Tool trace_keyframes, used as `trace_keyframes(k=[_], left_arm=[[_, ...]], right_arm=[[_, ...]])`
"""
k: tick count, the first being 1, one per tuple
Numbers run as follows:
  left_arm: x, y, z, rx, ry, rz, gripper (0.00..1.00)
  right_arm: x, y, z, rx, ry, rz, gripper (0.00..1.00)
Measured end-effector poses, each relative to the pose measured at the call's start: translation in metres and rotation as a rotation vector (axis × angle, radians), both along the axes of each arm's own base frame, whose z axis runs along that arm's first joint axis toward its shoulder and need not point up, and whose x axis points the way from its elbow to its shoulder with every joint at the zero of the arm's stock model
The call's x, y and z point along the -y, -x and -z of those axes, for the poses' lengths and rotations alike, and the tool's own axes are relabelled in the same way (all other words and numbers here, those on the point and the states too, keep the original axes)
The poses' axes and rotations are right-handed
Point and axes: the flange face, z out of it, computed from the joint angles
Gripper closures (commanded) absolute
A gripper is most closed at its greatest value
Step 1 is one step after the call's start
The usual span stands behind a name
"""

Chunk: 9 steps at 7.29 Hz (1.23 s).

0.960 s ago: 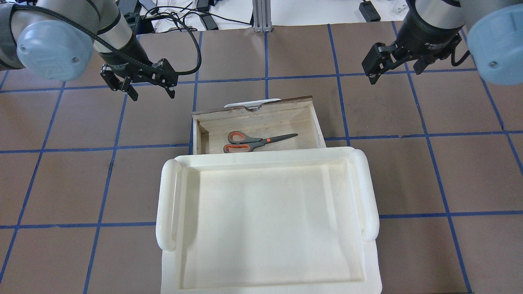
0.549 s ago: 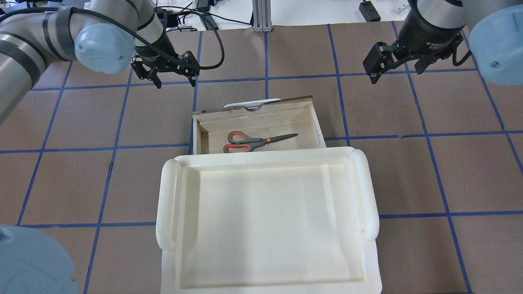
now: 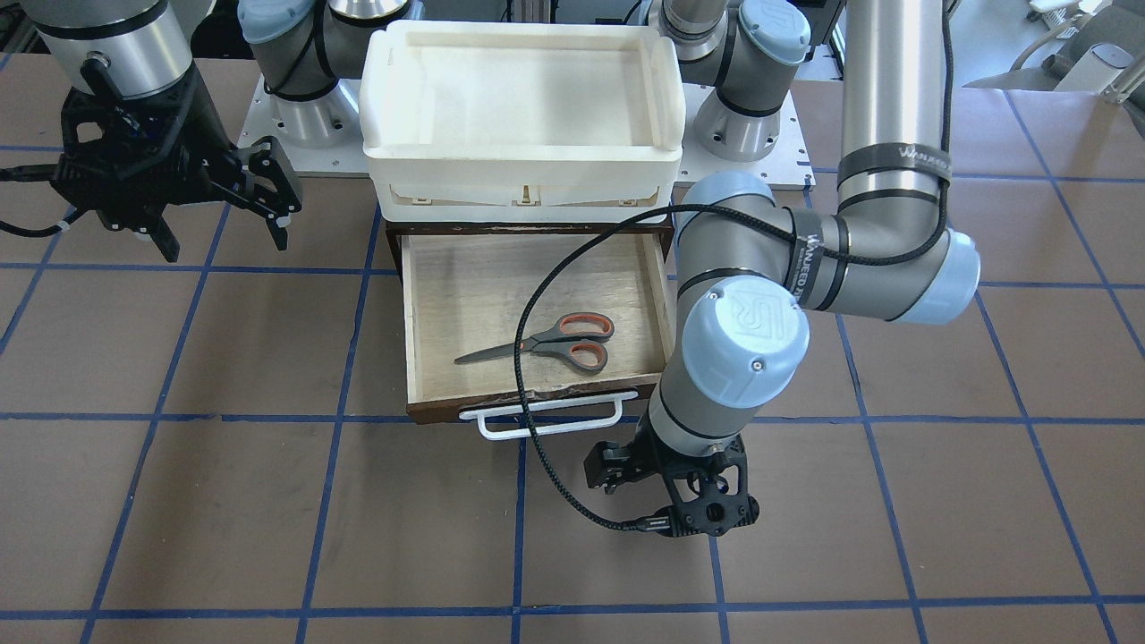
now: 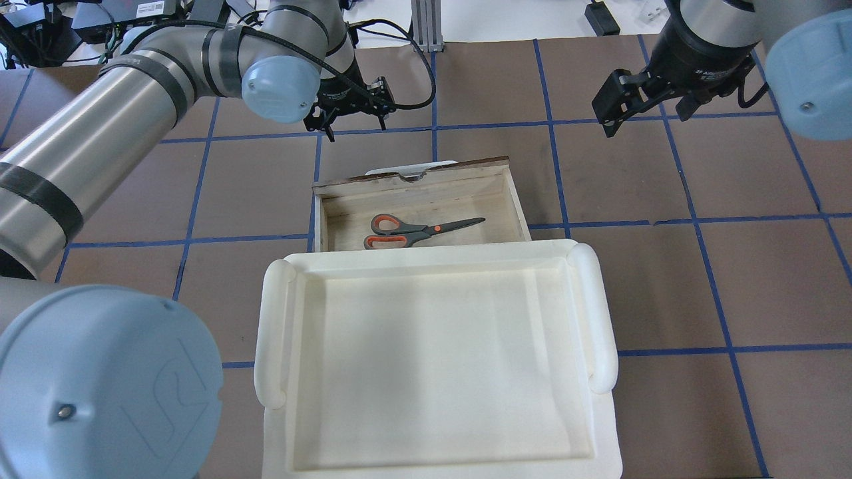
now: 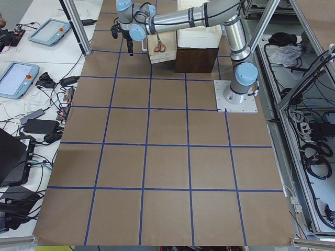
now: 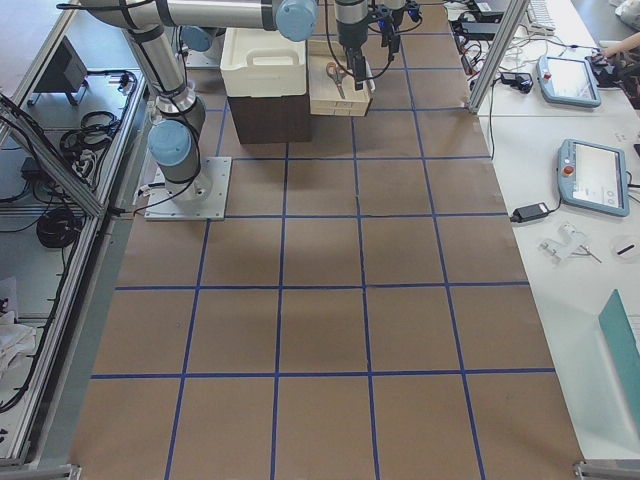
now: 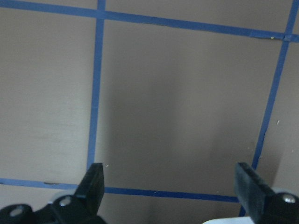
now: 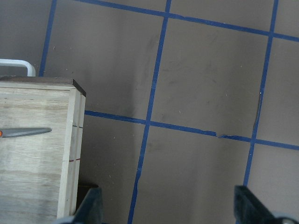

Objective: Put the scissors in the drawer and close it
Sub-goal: 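Reach the left gripper over the drawer toward its white handle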

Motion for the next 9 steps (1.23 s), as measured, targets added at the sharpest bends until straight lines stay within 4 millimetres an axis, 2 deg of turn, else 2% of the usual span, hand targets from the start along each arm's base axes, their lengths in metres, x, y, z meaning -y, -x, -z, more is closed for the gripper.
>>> trace_keyframes(k=[2, 4, 7, 9], left_arm=[[0.000, 0.028, 0.022, -0.009, 0.004, -0.099, 0.00], [0.000, 0.042, 0.049, -0.004, -0.034, -0.127, 0.00], [0.007, 0.049, 0.077, 0.009, -0.108, -0.047, 0.00], [0.004, 0.066, 0.087, 0.016, -0.154, 0.001, 0.00]], right_arm=[[0.000, 0.000, 0.000, -0.001, 0.003, 0.001, 0.00], [0.001, 0.001, 0.000, -0.014, 0.001, -0.002, 0.00], [0.000, 0.002, 0.001, -0.021, -0.001, 0.009, 0.00], [0.001, 0.002, 0.001, -0.020, -0.001, 0.012, 0.00]])
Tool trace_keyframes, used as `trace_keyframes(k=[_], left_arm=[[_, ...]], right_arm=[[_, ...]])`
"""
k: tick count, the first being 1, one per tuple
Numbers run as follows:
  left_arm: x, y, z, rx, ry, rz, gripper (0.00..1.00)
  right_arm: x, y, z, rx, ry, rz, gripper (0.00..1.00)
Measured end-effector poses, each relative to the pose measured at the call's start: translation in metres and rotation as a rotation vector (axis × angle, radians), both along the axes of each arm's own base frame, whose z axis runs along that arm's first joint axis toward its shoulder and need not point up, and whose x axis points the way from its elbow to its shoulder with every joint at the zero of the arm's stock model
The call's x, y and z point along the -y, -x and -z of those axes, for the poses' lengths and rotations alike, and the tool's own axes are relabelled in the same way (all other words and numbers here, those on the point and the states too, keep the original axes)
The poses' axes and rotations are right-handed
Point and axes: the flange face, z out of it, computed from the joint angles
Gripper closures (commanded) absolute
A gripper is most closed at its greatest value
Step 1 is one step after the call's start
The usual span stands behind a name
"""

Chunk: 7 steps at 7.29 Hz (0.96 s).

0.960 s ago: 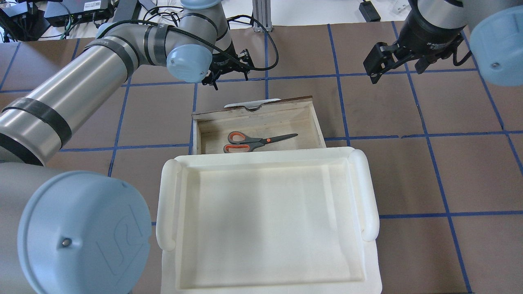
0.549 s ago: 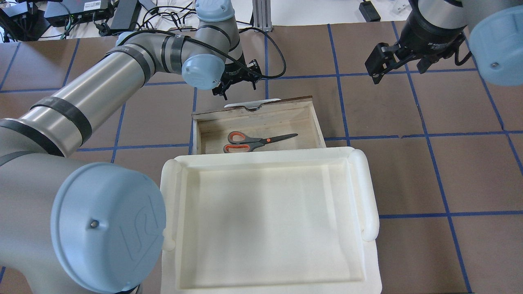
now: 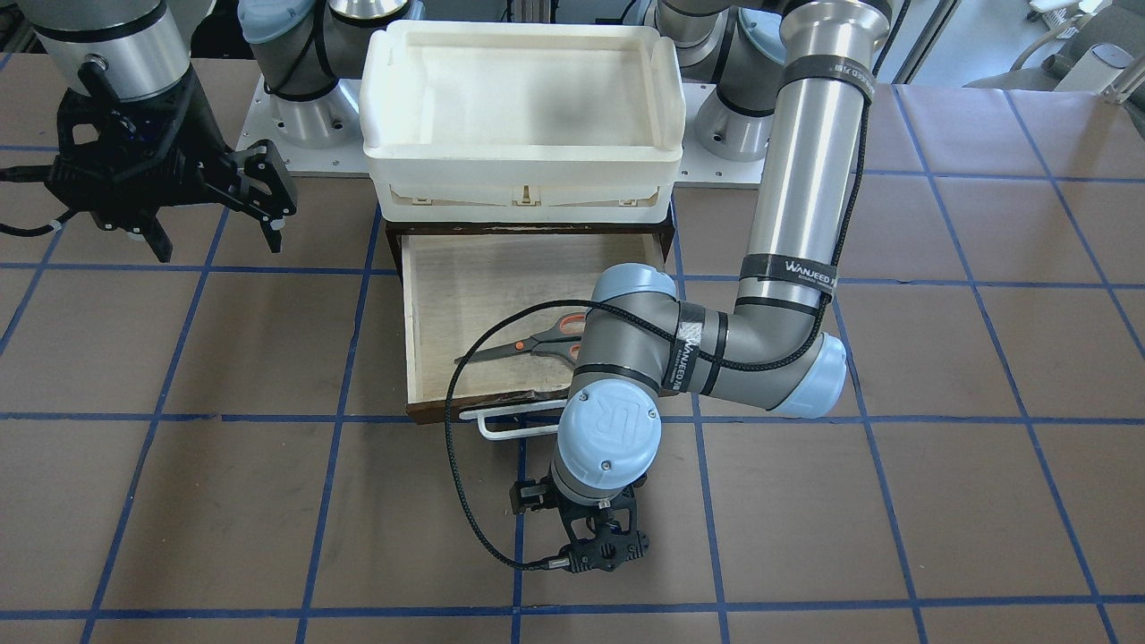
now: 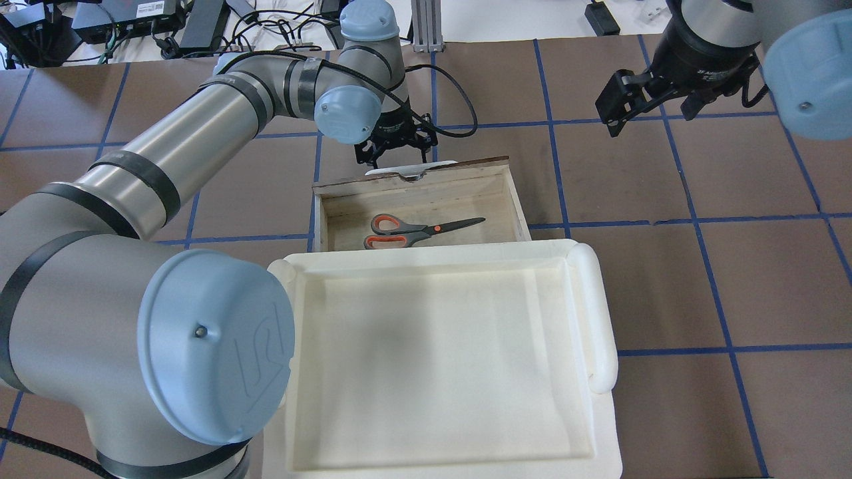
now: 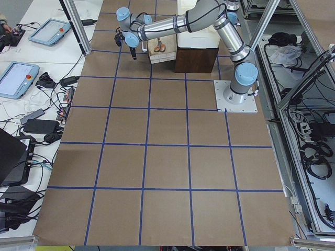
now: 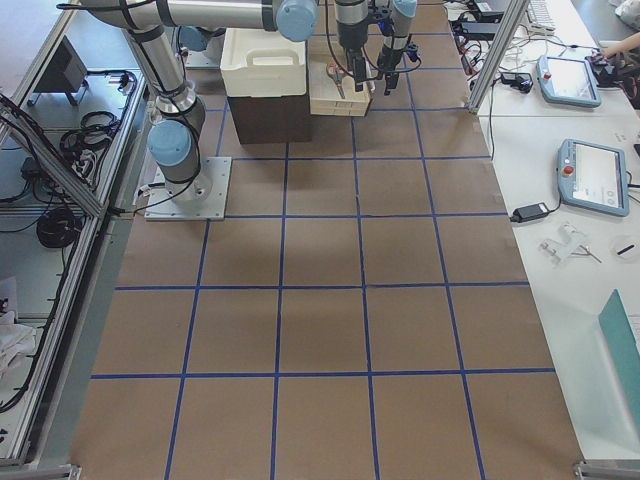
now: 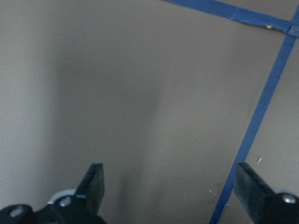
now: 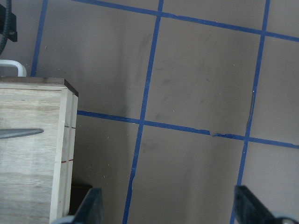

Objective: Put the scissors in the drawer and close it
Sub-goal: 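Reach the left gripper over the drawer toward its white handle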

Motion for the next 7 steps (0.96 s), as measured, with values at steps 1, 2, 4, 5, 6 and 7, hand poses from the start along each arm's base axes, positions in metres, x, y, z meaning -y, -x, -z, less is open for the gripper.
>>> trace_keyframes(k=[1, 2, 4, 5, 6, 7], left_arm=[[-0.004, 0.008, 0.005, -0.005, -0.027, 0.013, 0.00], [-0.008, 0.012, 0.011, -0.008, -0.057, 0.019, 0.00], [-0.014, 0.021, 0.021, -0.004, -0.091, 0.030, 0.00], [-0.020, 0.027, 0.024, 0.001, -0.113, 0.039, 0.00], [-0.026, 0.031, 0.026, 0.010, -0.142, 0.047, 0.00], [-0.031, 0.032, 0.028, 0.021, -0.171, 0.052, 0.00]], right_arm=[[0.000, 0.000, 0.000, 0.002, -0.001, 0.000, 0.00], [0.000, 0.000, 0.000, 0.003, 0.000, -0.001, 0.00], [0.000, -0.001, 0.000, 0.004, 0.003, -0.003, 0.00], [0.000, -0.001, -0.001, 0.005, 0.005, -0.003, 0.00], [0.000, -0.001, -0.001, 0.007, 0.006, -0.004, 0.00], [0.001, -0.001, -0.001, 0.009, 0.006, -0.004, 0.00]])
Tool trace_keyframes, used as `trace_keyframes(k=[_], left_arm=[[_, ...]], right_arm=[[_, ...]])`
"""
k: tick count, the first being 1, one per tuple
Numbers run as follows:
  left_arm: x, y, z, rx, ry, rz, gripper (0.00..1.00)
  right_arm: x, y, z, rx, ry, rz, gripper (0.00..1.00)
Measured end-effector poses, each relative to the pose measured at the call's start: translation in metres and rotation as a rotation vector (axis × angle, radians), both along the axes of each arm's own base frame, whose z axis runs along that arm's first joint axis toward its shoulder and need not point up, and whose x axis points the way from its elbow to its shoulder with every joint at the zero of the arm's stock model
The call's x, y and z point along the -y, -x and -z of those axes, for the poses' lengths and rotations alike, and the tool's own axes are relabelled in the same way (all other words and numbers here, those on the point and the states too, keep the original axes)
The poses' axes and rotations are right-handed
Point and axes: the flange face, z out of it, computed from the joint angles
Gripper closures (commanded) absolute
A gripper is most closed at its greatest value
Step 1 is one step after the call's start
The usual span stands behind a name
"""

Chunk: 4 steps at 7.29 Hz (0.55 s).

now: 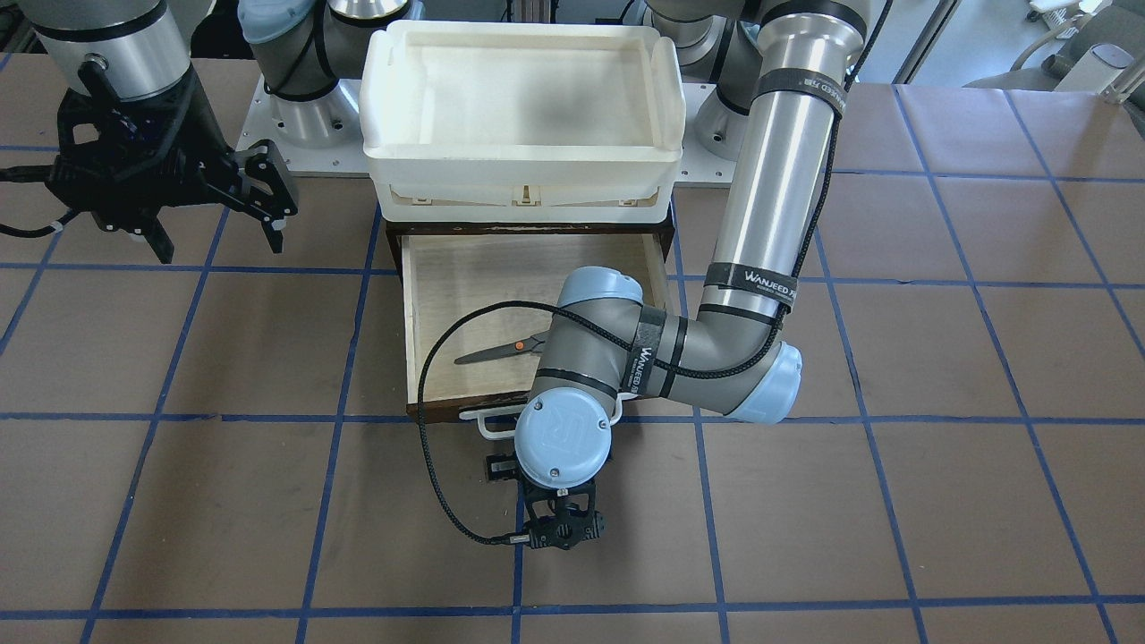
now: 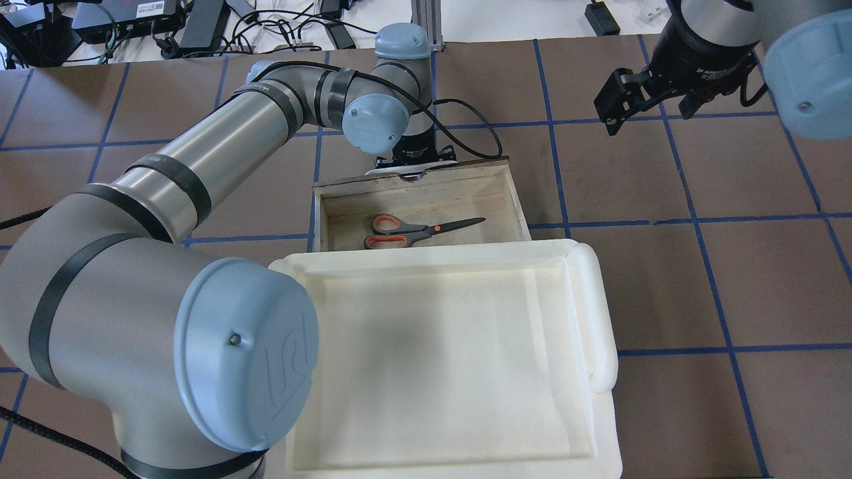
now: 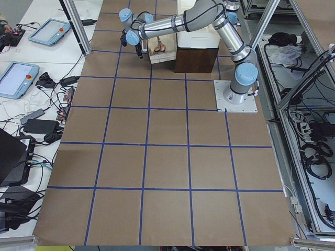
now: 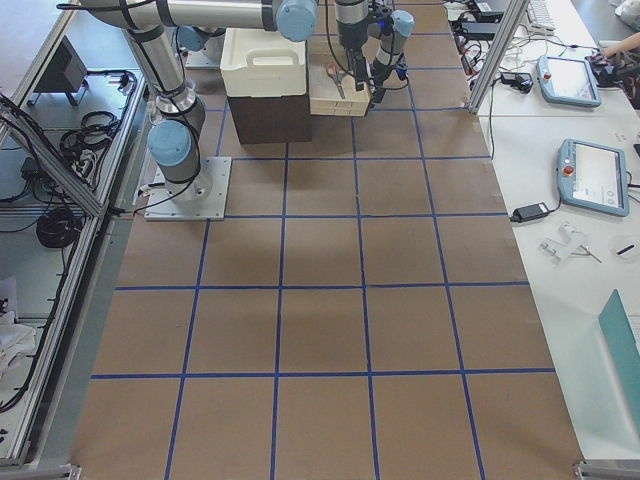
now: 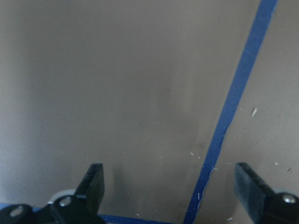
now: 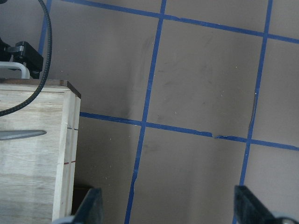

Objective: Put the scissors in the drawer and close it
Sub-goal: 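Reach the left gripper over the drawer toward its white handle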

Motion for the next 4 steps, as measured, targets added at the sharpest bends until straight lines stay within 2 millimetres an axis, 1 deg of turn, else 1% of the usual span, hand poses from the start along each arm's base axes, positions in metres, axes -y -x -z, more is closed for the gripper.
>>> trace_keyframes(k=[3, 4], left_arm=[[-0.0059, 0.0033, 0.0017, 0.010, -0.027, 0.008, 0.00], [-0.0074, 0.0040, -0.0022, 0.010, -0.028, 0.009, 0.00]], right_arm=[[0.0002, -0.0006, 0.0002, 0.003, 0.000, -0.001, 0.00], [0.0002, -0.0007, 0.0002, 0.003, 0.000, -0.001, 0.00]])
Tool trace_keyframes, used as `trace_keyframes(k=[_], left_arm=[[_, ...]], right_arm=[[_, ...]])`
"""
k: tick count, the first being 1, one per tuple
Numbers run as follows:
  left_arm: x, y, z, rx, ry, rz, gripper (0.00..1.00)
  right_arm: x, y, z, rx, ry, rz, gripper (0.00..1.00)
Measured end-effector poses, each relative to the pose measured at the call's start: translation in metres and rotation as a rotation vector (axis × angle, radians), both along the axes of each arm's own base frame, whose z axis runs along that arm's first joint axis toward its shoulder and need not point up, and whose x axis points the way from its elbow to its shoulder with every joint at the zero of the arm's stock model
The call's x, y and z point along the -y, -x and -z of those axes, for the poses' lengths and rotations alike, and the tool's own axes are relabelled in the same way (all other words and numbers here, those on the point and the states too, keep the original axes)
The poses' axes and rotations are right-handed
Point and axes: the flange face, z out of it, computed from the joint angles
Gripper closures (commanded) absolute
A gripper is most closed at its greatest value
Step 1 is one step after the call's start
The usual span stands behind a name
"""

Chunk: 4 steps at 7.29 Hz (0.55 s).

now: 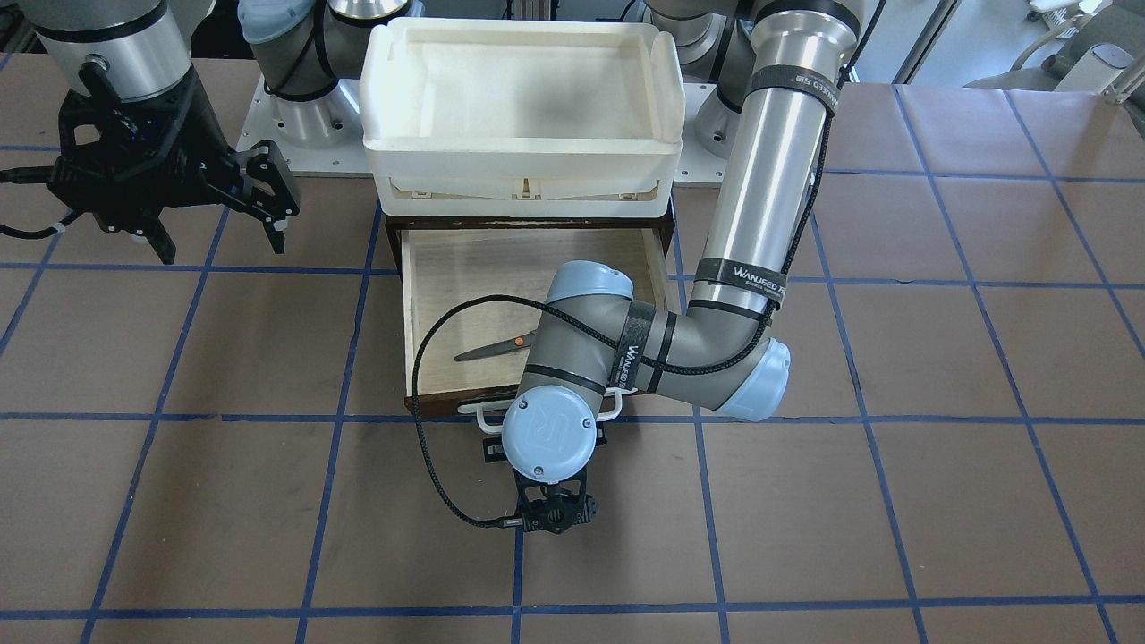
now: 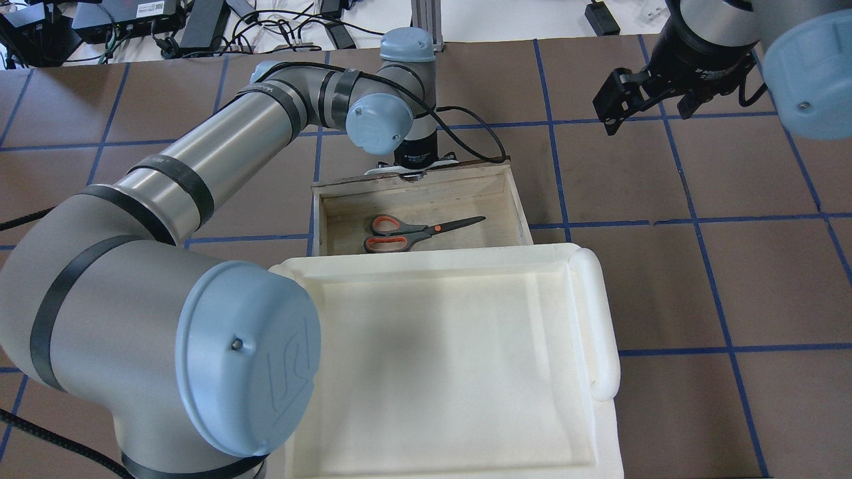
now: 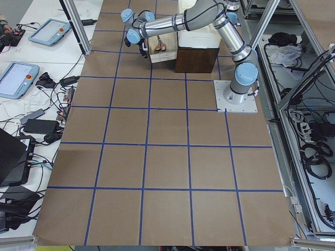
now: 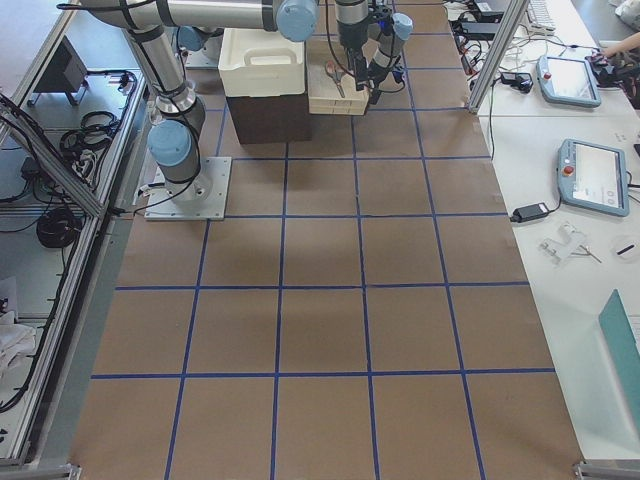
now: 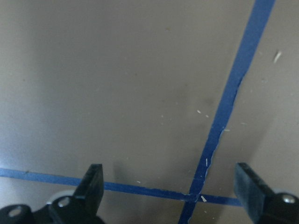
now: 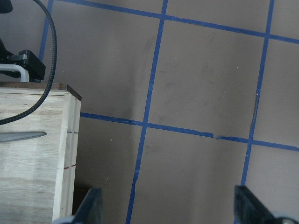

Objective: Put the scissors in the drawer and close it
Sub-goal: 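Reach the left gripper over the drawer toward its white handle, then push the drawer front with the left gripper away from the robot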

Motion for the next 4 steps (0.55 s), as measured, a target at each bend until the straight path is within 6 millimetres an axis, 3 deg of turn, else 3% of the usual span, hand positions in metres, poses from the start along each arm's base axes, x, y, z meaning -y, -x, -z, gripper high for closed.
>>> trace_keyframes(k=[4], left_arm=[[0.000, -0.002, -0.023, -0.015, 0.020, -0.006, 0.00]], right_arm=[[0.000, 0.000, 0.000, 0.000, 0.000, 0.000, 0.00]])
